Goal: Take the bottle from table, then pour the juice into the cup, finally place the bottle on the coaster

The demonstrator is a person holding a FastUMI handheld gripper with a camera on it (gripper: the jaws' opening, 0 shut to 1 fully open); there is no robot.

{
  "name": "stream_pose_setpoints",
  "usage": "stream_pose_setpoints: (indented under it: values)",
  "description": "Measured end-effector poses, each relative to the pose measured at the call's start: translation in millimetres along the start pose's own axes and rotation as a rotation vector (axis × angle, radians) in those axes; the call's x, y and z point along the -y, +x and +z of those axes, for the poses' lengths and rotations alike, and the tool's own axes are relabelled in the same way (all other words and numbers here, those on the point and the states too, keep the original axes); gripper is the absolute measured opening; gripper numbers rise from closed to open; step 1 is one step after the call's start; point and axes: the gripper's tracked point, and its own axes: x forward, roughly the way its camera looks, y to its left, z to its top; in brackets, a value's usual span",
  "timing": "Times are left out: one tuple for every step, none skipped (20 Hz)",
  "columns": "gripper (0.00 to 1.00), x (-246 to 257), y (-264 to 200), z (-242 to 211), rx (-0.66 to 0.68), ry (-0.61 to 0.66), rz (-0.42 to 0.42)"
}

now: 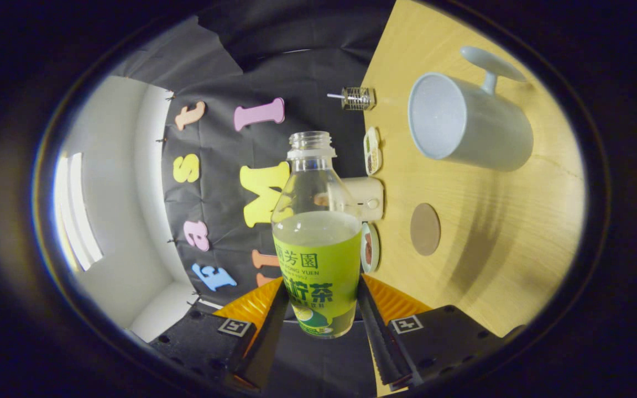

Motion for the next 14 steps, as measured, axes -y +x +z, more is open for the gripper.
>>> stream_pose_setpoints:
  values:
    - [0.77, -3.0, -0.4, 1.3, 0.001, 0.01, 0.006]
    - [0.77, -4.2, -0.6, 2.4, 0.01, 0.015, 0.004]
    - [0.77, -5.5, -2.1, 6.2, 0.02, 0.027, 0.004]
    - [0.77, -8.5, -0.3, 7.8, 0.022, 0.043, 0.01]
    - [0.77, -12.1, -0.8, 5.9, 0.017, 0.056, 0.022]
    - [0.77, -15.0, -2.1, 6.2, 0.016, 0.072, 0.035]
    - [0.77, -15.9, -1.2, 7.7, 0.018, 0.088, 0.045]
    - [0.77, -16.1, -1.2, 9.2, 0.027, 0.108, 0.052]
    - [0.77, -16.1, -1.4, 10.7, 0.029, 0.12, 0.053]
    - [0.77, -16.7, -2.9, 10.2, 0.028, 0.129, 0.054]
    - [0.77, -17.9, -2.6, 9.7, 0.023, 0.14, 0.055]
    - [0.77, -18.5, -2.6, 9.5, 0.021, 0.157, 0.06]
    - [0.77, -18.7, -2.3, 9.9, 0.02, 0.172, 0.061]
    - [0.77, -19.3, -2.1, 9.4, 0.019, 0.182, 0.065]
